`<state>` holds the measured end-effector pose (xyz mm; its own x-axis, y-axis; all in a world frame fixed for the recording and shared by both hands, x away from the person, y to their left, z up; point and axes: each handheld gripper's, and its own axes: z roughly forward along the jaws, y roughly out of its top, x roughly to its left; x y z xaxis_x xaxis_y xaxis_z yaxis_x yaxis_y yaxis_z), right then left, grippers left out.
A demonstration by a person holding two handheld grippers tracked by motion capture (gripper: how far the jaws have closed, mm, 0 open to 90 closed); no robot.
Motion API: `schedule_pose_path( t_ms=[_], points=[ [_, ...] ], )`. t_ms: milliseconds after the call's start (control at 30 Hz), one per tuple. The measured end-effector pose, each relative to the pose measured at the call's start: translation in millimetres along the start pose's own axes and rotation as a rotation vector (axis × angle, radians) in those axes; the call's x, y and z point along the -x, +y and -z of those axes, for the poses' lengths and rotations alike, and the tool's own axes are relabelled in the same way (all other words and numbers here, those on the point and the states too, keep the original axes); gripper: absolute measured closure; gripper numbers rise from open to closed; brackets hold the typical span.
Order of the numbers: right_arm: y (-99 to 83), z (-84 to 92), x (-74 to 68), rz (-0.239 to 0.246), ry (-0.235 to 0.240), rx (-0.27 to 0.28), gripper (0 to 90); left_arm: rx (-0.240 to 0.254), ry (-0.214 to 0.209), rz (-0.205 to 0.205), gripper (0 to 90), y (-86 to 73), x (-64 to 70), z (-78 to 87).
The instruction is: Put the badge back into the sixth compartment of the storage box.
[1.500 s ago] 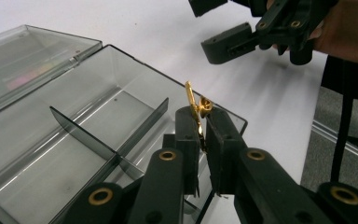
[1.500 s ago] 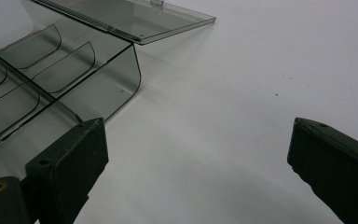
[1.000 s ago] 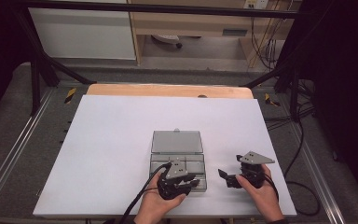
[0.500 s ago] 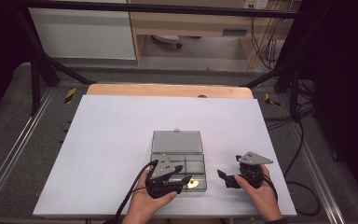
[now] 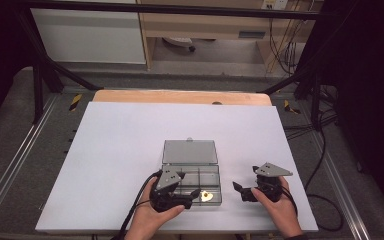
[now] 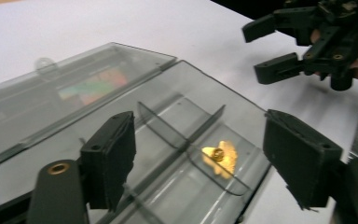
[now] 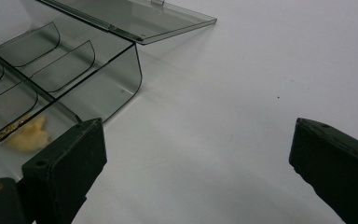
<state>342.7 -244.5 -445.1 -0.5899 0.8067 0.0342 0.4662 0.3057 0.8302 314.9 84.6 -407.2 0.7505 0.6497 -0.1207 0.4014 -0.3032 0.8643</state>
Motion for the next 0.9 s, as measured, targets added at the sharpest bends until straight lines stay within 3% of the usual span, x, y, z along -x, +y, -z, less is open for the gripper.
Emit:
schedule_pose_path(
  t_ms=[133,233,367,700,900],
  points=[
    [0.3,-0.8,-0.9,-0.003,0.001,0.002,4.1,0.022,0.015,0.010,17.2,1.2,-9.4,8.6],
    [0.3,-2.0,-2.3,0.002,-0.002,-0.004,4.0,0.038,0.003,0.028,13.9,2.6,-15.7,12.9],
    [2.1,-3.6,-3.8,-0.002,-0.003,0.007,3.9,0.064,0.024,0.024,11.0,4.7,-22.0,20.4],
    [4.3,-5.1,-7.5,-0.005,0.006,0.024,3.9,0.042,0.077,0.052,9.4,-6.8,-45.1,31.1],
    [7.7,-10.2,-6.1,0.003,0.009,0.025,4.1,0.033,0.113,0.090,9.7,-13.9,-63.7,36.8]
  ],
)
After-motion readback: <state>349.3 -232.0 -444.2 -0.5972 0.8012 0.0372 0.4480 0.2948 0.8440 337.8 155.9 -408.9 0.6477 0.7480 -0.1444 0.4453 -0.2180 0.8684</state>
